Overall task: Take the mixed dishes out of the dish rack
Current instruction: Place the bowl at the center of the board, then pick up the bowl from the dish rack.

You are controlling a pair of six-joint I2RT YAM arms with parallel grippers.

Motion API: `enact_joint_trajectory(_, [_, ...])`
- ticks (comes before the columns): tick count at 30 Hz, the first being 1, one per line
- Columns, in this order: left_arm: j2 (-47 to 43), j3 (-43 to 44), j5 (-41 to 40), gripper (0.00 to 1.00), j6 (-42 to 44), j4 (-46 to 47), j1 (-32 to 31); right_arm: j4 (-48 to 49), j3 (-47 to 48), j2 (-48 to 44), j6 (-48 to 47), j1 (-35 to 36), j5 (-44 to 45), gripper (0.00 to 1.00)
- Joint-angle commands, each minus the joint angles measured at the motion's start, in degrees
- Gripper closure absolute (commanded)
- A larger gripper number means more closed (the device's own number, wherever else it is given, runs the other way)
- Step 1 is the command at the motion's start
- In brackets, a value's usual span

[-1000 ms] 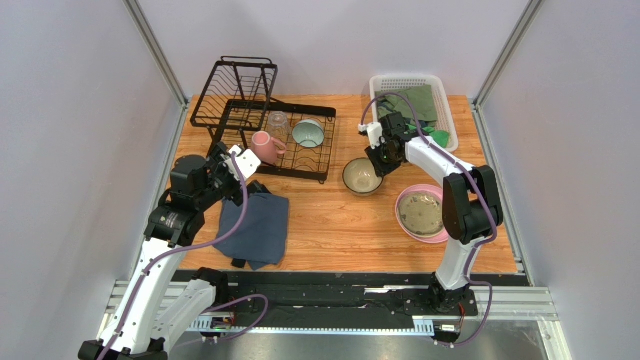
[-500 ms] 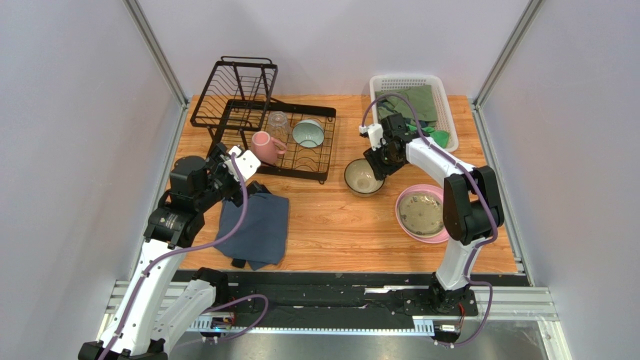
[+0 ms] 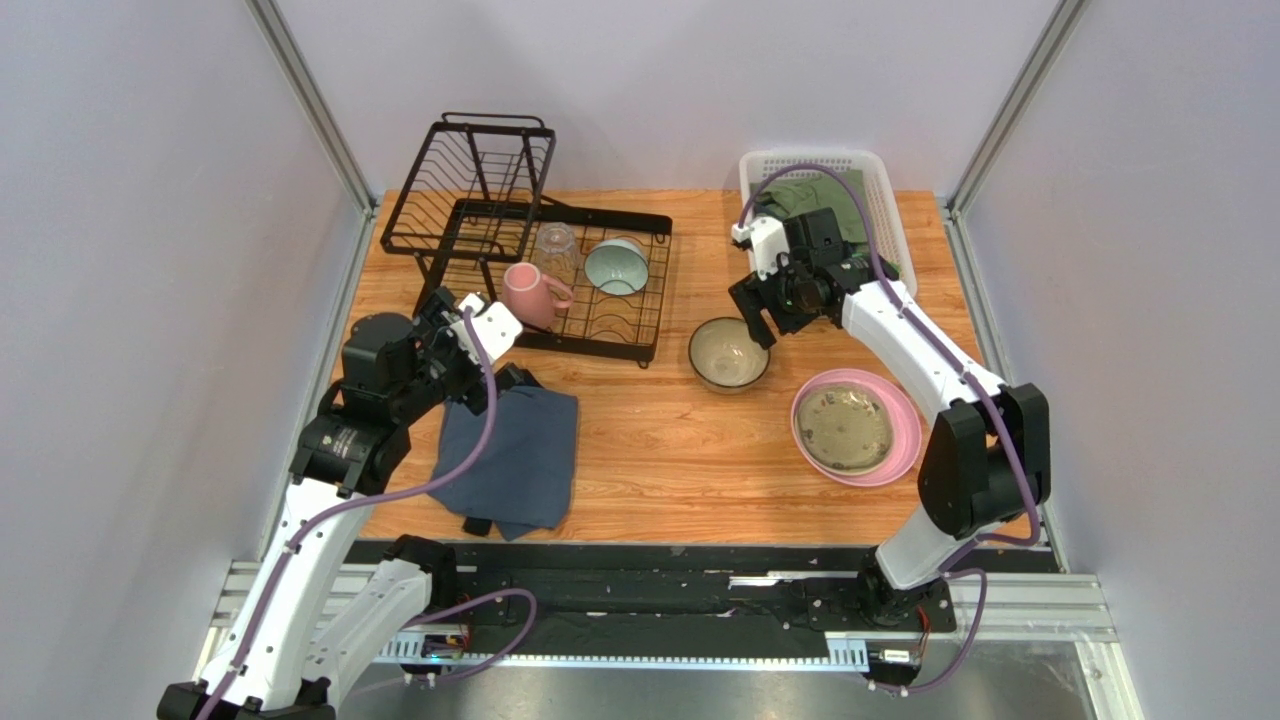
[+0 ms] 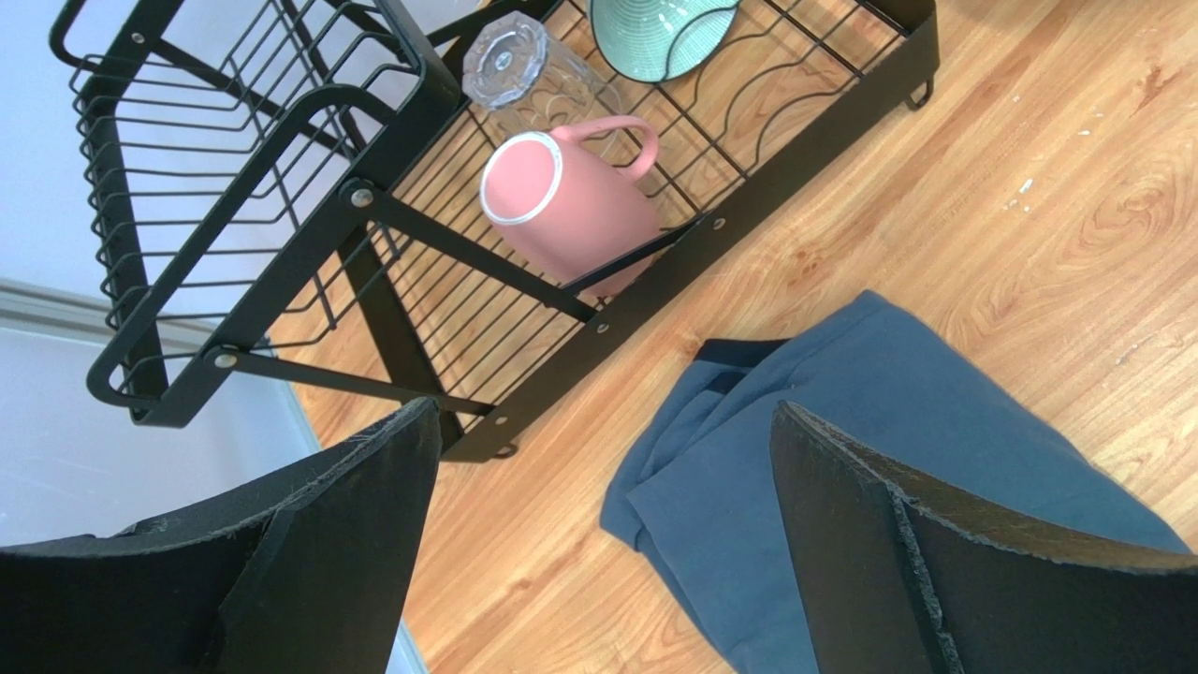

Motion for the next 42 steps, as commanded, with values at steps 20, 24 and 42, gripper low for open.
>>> enact_joint_trajectory(20, [-4.1, -4.6, -1.9, 0.01, 0.8, 6.6, 0.3, 15.7, 21.4, 13.0, -3.2, 14.8, 12.5, 0.01])
enact_joint_trajectory(24, [-4.3, -4.9, -2.4, 0.01, 1.4, 6.9, 0.3, 18.8, 25.4, 18.0, -3.6, 15.7, 12.9, 0.01])
enact_joint_trajectory(42, [-1.0, -6.7, -4.8, 0.01, 3.2, 10.1, 0.3, 33.8, 32.5, 33.8, -7.1, 18.9, 16.1, 0.17])
